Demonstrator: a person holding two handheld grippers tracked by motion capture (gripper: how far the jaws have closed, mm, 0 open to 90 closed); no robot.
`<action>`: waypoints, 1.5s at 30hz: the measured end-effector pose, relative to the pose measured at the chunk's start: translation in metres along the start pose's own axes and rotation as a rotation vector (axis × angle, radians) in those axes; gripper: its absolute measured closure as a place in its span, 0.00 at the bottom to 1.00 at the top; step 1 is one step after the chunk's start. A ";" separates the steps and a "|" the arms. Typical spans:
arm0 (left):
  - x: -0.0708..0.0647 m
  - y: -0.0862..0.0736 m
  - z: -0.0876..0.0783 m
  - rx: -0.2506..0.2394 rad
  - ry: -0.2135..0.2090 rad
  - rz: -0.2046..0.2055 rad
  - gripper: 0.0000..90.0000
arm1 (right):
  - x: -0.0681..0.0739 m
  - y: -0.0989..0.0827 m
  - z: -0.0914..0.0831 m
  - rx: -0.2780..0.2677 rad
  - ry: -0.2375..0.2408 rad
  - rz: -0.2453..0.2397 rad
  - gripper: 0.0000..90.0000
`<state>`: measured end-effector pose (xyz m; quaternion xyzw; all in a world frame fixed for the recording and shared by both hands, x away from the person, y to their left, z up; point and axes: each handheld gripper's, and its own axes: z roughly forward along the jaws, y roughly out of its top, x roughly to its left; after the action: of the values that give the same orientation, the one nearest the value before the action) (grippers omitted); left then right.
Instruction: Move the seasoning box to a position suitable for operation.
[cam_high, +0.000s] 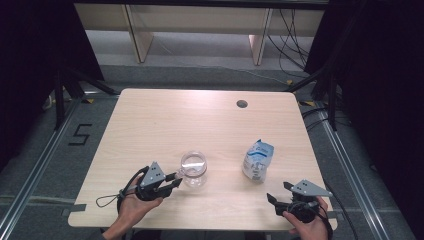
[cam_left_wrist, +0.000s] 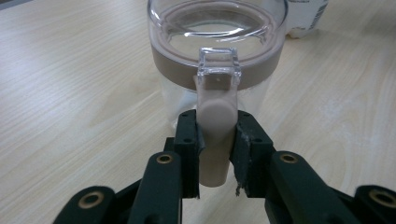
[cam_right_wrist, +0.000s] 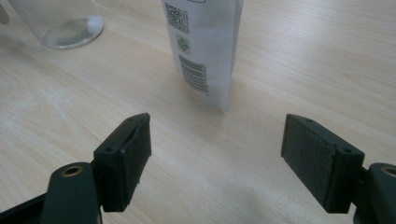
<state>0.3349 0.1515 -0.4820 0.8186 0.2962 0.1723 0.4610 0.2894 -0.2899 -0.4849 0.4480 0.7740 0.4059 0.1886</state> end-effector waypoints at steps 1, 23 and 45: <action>0.000 0.000 0.000 0.002 -0.002 0.003 0.81 | 0.000 0.000 0.000 0.000 0.000 0.000 0.28; -0.021 0.007 0.012 -0.007 -0.185 0.081 0.81 | -0.001 0.000 0.000 0.003 -0.005 0.005 0.28; -0.022 0.015 0.023 0.004 -0.270 0.142 0.81 | -0.003 -0.001 0.001 0.001 -0.002 -0.016 0.28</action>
<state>0.3358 0.1164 -0.4812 0.8540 0.1733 0.0923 0.4817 0.2918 -0.2922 -0.4865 0.4423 0.7776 0.4035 0.1922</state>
